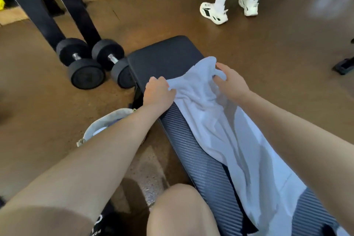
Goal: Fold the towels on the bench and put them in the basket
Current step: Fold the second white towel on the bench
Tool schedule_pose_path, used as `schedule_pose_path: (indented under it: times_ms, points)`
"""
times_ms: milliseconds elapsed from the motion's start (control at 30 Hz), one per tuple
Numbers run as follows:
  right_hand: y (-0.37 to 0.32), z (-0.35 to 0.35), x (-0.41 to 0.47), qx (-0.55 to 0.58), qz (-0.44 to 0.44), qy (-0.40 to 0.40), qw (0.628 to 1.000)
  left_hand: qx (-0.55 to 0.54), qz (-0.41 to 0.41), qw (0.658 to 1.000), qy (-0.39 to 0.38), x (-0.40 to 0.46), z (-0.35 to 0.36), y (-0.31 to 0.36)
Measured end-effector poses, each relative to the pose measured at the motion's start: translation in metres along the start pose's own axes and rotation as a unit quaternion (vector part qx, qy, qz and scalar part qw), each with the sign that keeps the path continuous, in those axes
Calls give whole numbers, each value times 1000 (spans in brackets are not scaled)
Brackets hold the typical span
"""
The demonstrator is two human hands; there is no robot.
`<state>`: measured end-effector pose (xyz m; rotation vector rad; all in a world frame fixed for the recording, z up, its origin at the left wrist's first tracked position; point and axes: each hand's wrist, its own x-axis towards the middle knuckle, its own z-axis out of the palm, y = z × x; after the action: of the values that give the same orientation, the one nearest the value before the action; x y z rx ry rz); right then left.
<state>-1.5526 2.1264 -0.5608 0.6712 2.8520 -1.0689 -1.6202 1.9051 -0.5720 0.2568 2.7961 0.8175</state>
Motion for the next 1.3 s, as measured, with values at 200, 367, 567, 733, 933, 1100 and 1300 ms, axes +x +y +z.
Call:
schedule_pose_path:
  times_ms: [200,367,567,733,933,1100,1300]
  points:
    - [-1,22,52,-32,-1,-20,999,-86,-12,991,98,29,-18,-35]
    - [-21,45,87,-191,-73,15,979,-145,-68,980,120,51,-33,-64]
    - [-32,62,114,-233,-21,30,972,-183,-94,974,94,63,-39,-79]
    - [-37,59,95,-237,-70,122,961,-231,-129,963,47,50,-30,-70]
    - [10,38,21,-214,-67,106,969,-172,-49,984,14,-21,-4,-65]
    - [58,2,-62,-199,57,4,978,70,101,992,32,-86,-7,-38]
    - [91,-24,-149,-186,88,-15,979,185,338,900,-203,-178,16,36]
